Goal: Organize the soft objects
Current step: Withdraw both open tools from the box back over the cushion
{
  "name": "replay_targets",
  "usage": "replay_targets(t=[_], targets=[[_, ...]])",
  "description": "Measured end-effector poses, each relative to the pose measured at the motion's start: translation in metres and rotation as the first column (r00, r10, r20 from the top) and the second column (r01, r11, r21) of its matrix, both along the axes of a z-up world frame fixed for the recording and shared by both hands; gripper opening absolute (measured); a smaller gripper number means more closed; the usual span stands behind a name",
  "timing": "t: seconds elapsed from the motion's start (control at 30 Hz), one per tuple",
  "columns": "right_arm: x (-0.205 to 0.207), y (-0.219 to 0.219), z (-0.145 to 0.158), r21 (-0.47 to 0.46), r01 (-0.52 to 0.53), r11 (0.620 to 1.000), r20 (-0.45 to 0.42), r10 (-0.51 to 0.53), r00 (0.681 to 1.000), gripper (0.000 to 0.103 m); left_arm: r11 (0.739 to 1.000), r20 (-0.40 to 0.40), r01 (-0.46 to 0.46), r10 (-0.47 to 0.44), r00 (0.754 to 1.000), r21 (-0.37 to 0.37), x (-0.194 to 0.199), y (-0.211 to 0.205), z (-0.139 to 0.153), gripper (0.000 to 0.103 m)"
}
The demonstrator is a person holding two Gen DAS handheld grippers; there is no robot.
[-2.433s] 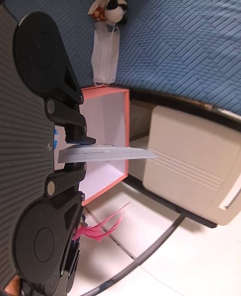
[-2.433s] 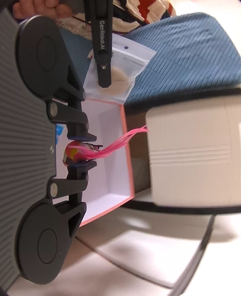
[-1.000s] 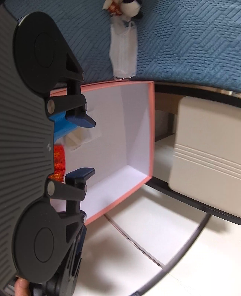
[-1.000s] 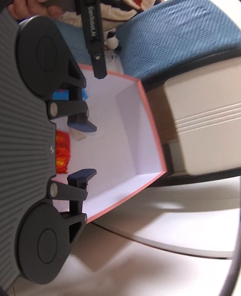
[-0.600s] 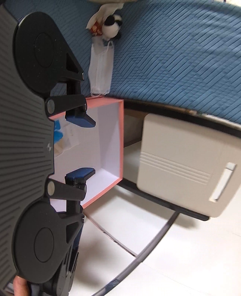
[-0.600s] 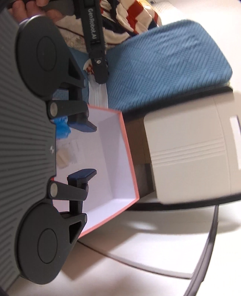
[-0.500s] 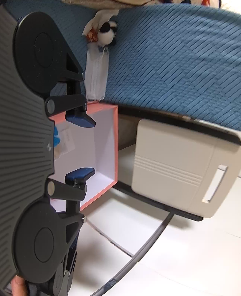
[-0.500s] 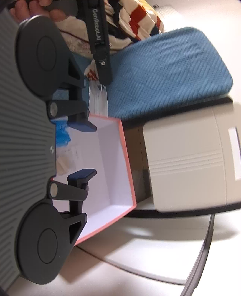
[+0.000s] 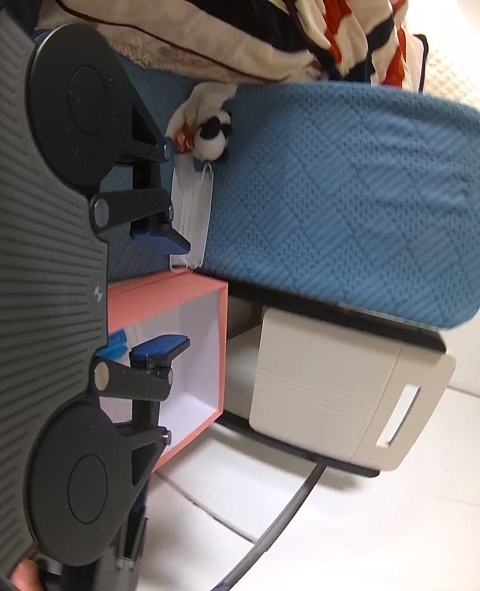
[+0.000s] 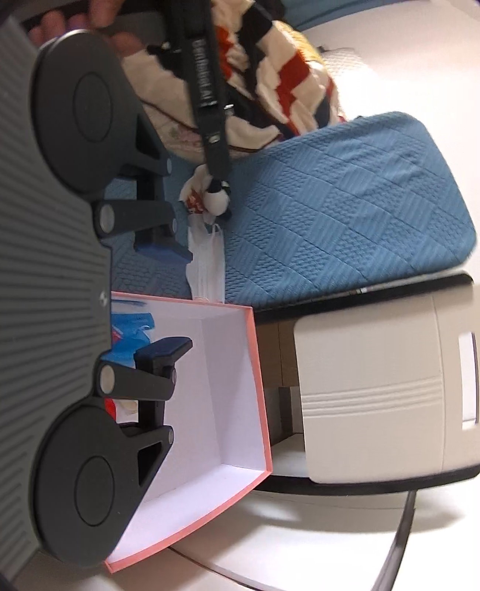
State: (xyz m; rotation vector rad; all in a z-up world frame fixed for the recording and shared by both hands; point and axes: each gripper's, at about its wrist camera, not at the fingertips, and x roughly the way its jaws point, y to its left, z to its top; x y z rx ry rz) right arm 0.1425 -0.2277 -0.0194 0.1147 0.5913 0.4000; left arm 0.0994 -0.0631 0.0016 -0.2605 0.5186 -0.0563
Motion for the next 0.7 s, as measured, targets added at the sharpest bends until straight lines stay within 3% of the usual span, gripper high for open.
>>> replay_targets(t=[0.1, 0.43, 0.7], targets=[[-0.008, 0.018, -0.010, -0.013, -0.040, 0.999, -0.017, 0.039, 0.999, 0.046, 1.000, 0.002, -0.013, 0.013, 1.000, -0.014, -0.007, 0.013, -0.007, 0.054], [-0.019, 0.054, -0.028, -0.011, -0.095, 0.995, -0.029, 0.094, 0.995, 0.046, 0.996, -0.027, -0.079, 0.080, 0.996, 0.043, -0.024, 0.048, -0.034, 0.054], [-0.020, 0.082, -0.054, -0.071, -0.130, 0.989, -0.046, 0.127, 0.991, 0.046, 0.997, -0.053, -0.078, 0.079, 0.995, 0.030, -0.029, 0.066, -0.059, 0.054]])
